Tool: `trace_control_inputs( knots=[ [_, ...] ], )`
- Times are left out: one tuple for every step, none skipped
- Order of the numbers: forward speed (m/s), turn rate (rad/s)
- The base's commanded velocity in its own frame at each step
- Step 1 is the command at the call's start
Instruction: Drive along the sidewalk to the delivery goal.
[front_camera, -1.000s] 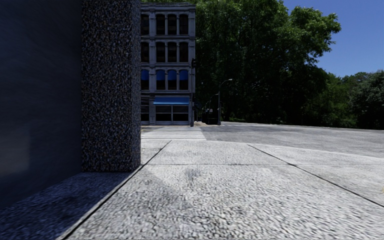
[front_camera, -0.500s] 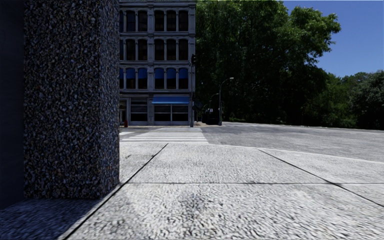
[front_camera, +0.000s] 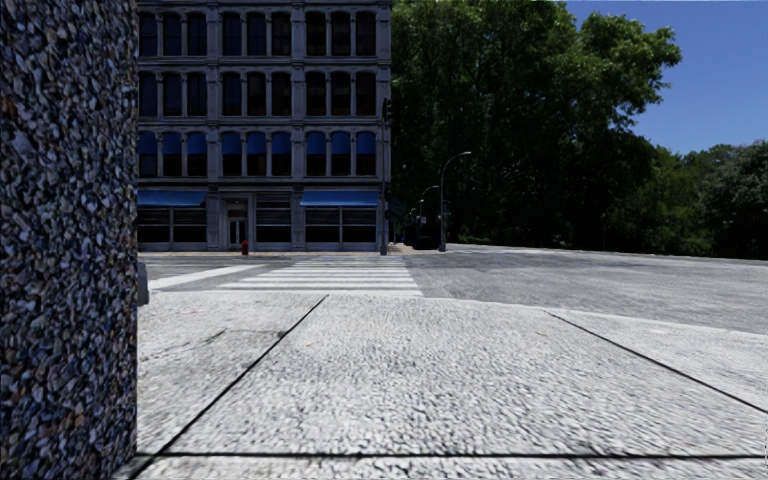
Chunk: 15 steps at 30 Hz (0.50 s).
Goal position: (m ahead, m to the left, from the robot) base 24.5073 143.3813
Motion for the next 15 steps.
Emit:
trace_control_inputs(
  knots=[
    [2.0,0.01],
    [2.0,0.08],
    [2.0,0.08],
    [2.0,0.16],
    [2.0,0.27],
    [2.0,0.37],
    [1.93,0.44],
    [1.93,0.44],
    [1.75,0.47],
    [1.57,0.51],
    [1.39,0.55],
    [1.35,0.58],
    [1.35,0.58],
    [1.34,0.58],
    [1.33,0.59]
  ],
)
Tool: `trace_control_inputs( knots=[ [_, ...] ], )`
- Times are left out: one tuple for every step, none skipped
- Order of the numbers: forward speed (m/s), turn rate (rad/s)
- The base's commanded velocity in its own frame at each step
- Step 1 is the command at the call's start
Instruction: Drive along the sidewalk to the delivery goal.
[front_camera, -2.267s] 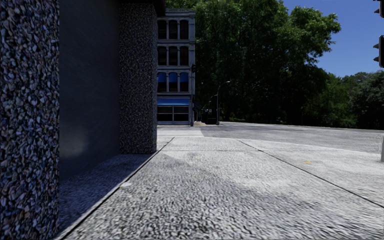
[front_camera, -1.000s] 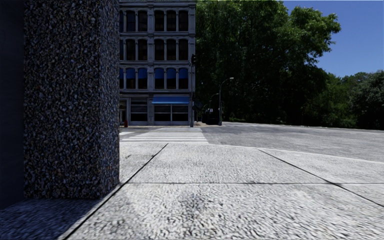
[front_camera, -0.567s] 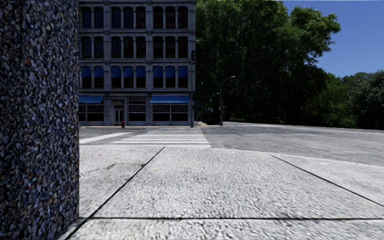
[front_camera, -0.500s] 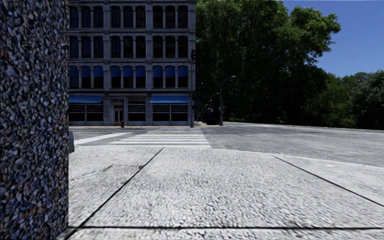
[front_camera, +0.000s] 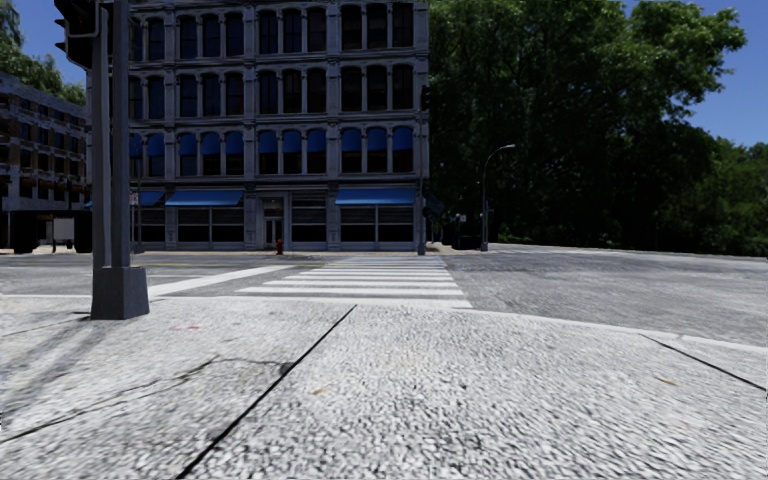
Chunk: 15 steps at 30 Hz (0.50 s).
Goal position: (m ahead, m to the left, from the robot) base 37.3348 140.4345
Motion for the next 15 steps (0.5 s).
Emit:
trace_control_inputs(
  knots=[
    [1.33,0.59],
    [1.33,0.6],
    [1.33,0.6],
    [1.33,0.6],
    [1.33,0.6],
    [1.33,0.6],
    [1.33,0.6],
    [1.34,0.6],
    [1.35,0.6],
    [1.37,0.6],
    [1.37,0.6],
    [1.39,0.6],
    [1.41,0.6],
    [1.41,0.6],
    [1.42,0.6]
  ],
)
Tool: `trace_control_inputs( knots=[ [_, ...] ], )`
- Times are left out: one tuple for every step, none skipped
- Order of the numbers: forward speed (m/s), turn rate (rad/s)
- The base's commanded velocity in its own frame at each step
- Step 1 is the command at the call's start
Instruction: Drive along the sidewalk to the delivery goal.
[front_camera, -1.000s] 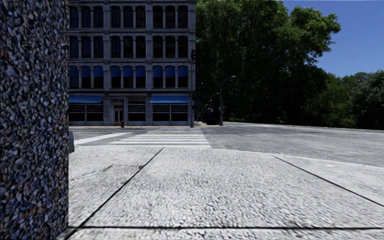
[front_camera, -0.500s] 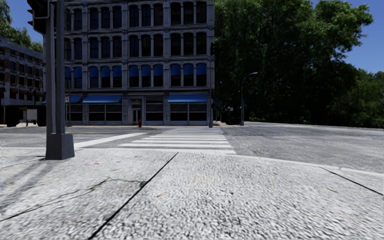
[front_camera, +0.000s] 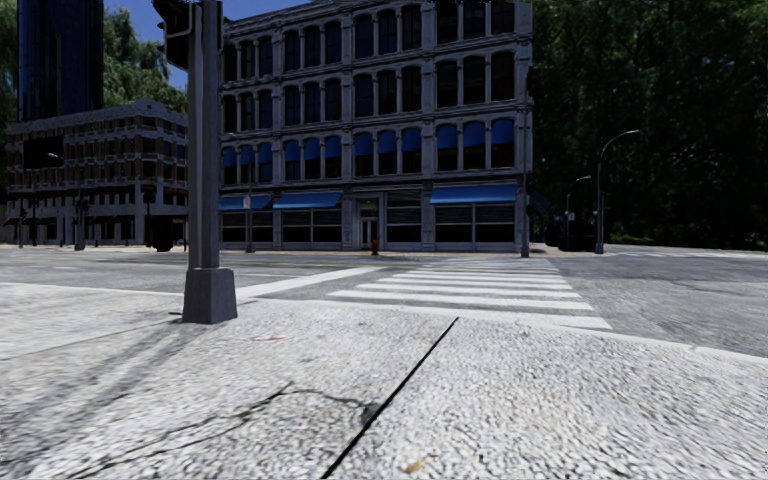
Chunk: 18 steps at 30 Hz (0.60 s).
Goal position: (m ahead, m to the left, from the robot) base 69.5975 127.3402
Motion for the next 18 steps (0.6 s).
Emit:
trace_control_inputs(
  knots=[
    [1.42,0.6],
    [1.49,0.6],
    [1.53,0.6],
    [1.57,0.6],
    [1.57,0.6],
    [1.61,0.6],
    [1.62,0.6],
    [1.63,0.6],
    [1.63,0.6],
    [1.63,0.6],
    [1.63,0.6],
    [1.63,0.6],
    [1.64,0.6],
    [1.64,0.6],
    [1.64,0.6],
    [1.64,0.6],
    [1.64,0.6],
    [1.65,0.6]
  ],
)
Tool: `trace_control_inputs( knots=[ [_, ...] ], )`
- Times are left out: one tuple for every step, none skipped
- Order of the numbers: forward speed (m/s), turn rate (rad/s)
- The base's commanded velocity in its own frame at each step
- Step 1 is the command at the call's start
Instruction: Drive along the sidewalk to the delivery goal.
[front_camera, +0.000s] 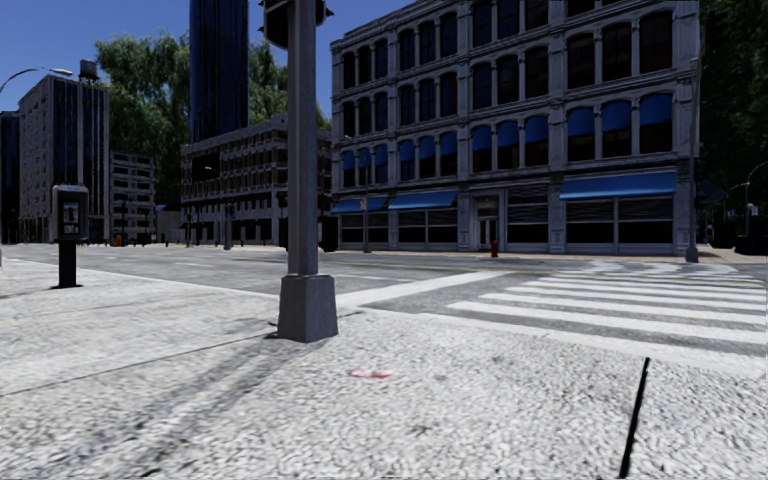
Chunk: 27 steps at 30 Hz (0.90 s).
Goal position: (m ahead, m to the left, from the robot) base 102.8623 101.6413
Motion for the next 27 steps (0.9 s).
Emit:
trace_control_inputs(
  knots=[
    [1.65,0.6],
    [1.65,0.6],
    [1.65,0.6],
    [1.65,0.64],
    [1.65,0.67],
    [1.65,0.67],
    [1.65,0.68],
    [1.65,0.68],
    [1.65,0.68],
    [1.65,0.68],
    [1.65,0.68],
    [1.65,0.68],
    [1.65,0.68],
    [1.65,0.68],
    [1.65,0.68],
    [1.65,0.68],
    [1.65,0.68],
    [1.65,0.68],
    [1.65,0.68],
    [1.65,0.68],
    [1.71,0.68],
    [2.0,0.68],
    [2.0,0.68],
    [2.0,0.68],
    [2.0,0.68],
    [2.0,0.68],
    [2.0,0.68]
  ],
)
